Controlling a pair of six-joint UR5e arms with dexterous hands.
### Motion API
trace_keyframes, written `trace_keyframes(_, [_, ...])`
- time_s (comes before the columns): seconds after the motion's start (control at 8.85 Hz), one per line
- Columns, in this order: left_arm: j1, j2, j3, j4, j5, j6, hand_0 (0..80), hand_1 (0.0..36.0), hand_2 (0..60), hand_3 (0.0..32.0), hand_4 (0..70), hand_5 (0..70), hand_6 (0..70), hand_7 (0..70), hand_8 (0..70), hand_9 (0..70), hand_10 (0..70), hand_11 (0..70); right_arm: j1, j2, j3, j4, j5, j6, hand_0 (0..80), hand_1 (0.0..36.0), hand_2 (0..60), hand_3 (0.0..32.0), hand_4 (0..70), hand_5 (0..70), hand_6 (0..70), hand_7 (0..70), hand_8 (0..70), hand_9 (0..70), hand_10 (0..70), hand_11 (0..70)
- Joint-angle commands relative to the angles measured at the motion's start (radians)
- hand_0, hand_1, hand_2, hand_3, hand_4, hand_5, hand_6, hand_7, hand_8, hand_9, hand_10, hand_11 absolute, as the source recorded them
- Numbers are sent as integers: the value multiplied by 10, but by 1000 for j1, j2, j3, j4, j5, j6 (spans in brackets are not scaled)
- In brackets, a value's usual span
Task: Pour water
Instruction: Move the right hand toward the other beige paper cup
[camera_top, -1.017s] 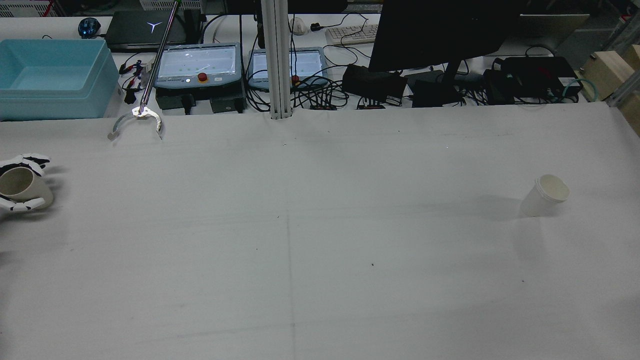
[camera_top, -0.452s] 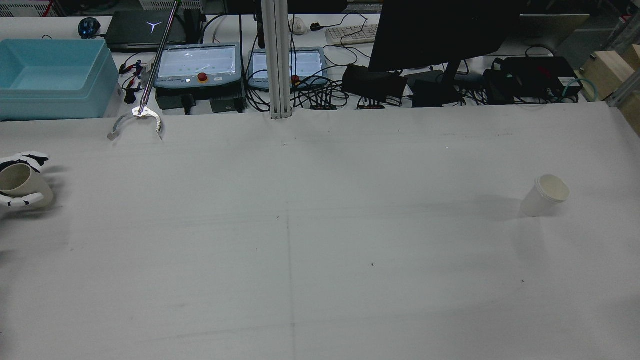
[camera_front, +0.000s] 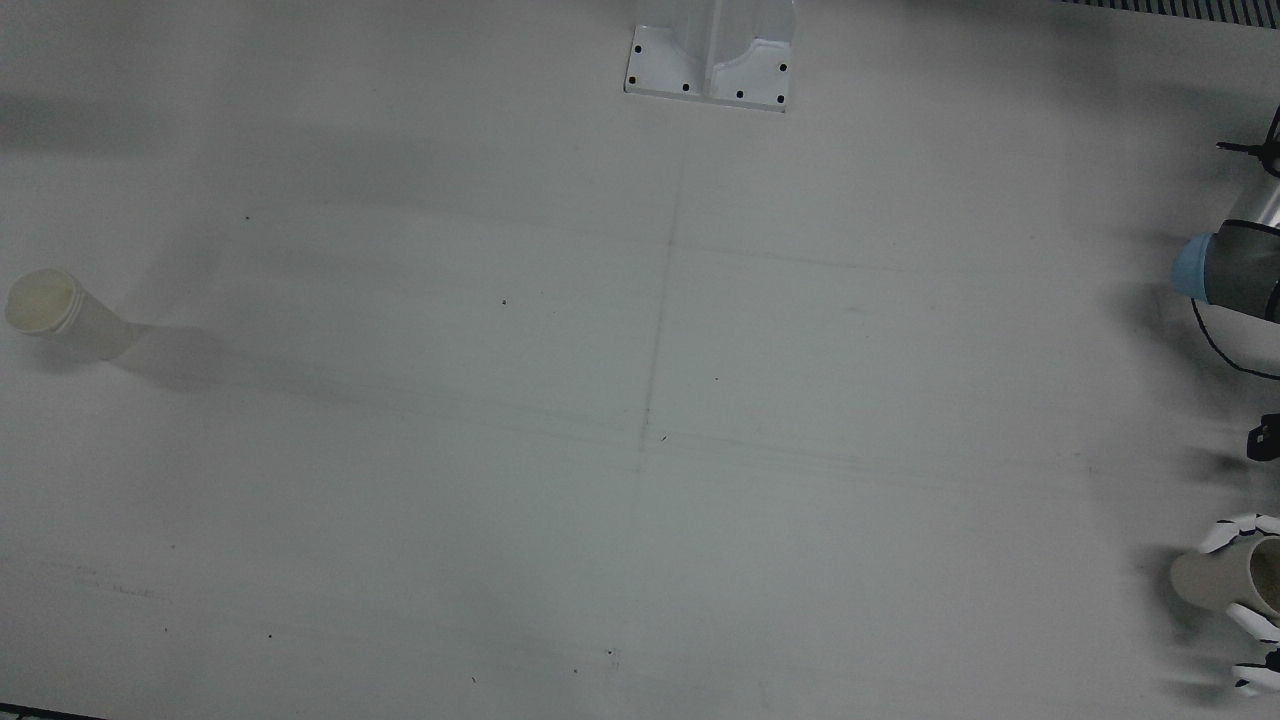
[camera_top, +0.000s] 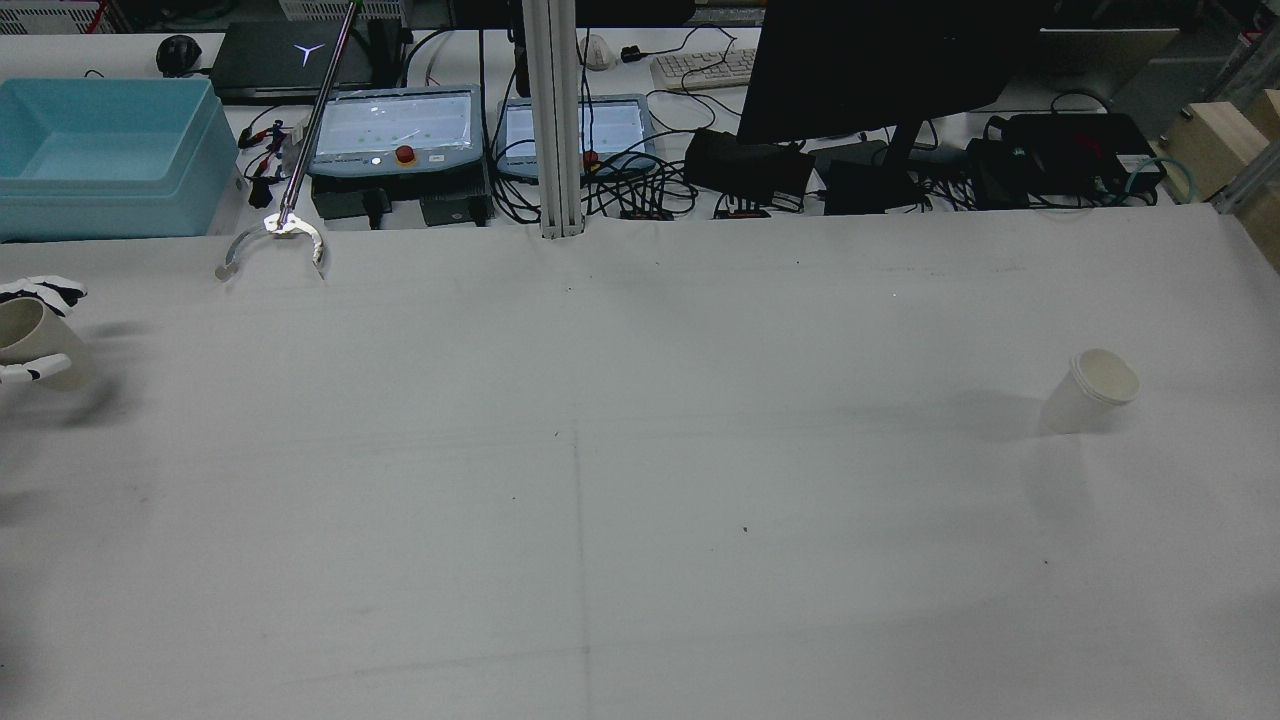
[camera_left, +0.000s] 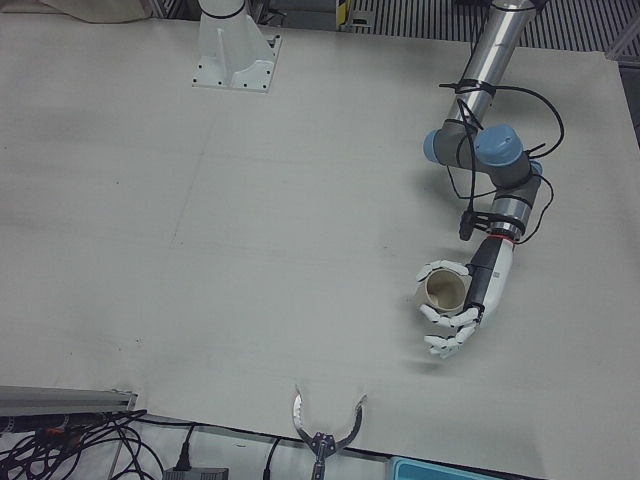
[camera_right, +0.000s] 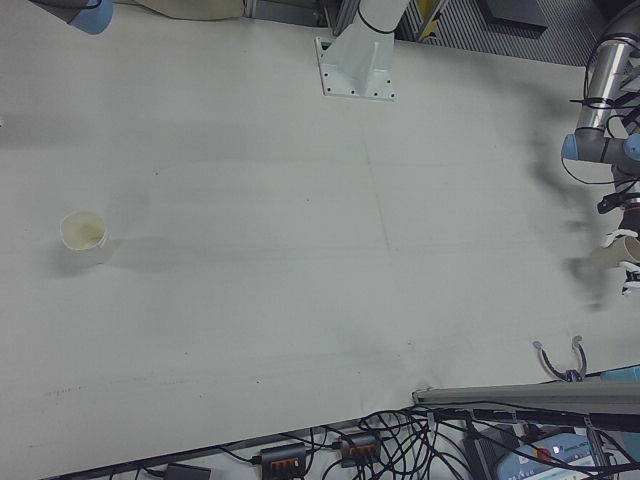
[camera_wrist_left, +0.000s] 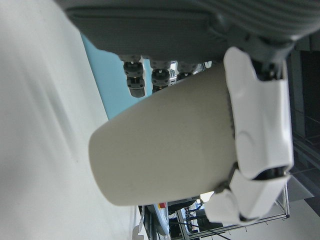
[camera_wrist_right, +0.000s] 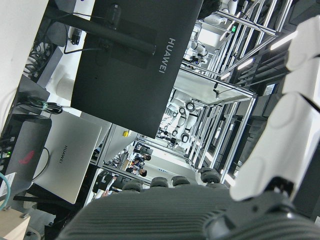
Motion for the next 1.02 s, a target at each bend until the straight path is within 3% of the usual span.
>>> trace_keyframes(0.0, [-93, 3, -118, 89, 89, 0, 564, 360, 600, 0, 621, 700, 182, 365, 155, 238, 87, 152, -106, 90, -183, 10, 16, 2, 445, 124, 137, 0, 39, 0, 0, 11, 0, 14, 0, 7])
trace_keyframes(0.23, [-127, 2, -166, 133, 131, -2, 562, 360, 600, 0, 619, 700, 183, 364, 155, 237, 84, 148, -153, 114, -222, 37, 33, 5, 430, 119, 140, 0, 22, 0, 0, 2, 0, 21, 13, 33])
trace_keyframes(0.34, [-168, 2, -168, 141, 166, 1, 562, 360, 600, 0, 619, 700, 183, 364, 154, 236, 84, 147, -151, 79, -183, 39, 25, 9, 431, 118, 137, 0, 23, 0, 0, 2, 0, 20, 13, 32])
trace_keyframes(0.45, [-195, 0, -169, 143, 186, 1, 561, 360, 600, 0, 619, 700, 183, 363, 155, 237, 85, 147, -148, -17, -100, 41, 28, -16, 445, 124, 128, 0, 12, 0, 0, 0, 0, 15, 16, 37])
trace_keyframes(0.56, [-201, 0, -169, 143, 191, 0, 562, 360, 600, 0, 620, 700, 184, 365, 156, 240, 86, 150, -136, -68, -94, 60, 31, -72, 454, 131, 134, 0, 6, 0, 0, 0, 0, 20, 24, 50])
trace_keyframes(0.68, [-199, 2, -172, 143, 191, 0, 561, 360, 600, 0, 622, 700, 185, 365, 156, 240, 85, 149, -125, -108, -118, 133, 57, -182, 451, 130, 134, 0, 1, 0, 0, 0, 0, 24, 28, 56])
trace_keyframes(0.9, [-201, 3, -177, 144, 191, -2, 560, 360, 600, 0, 619, 700, 184, 362, 157, 239, 85, 148, -139, -71, -211, 235, 187, -209, 456, 139, 142, 0, 0, 0, 0, 0, 17, 46, 50, 89])
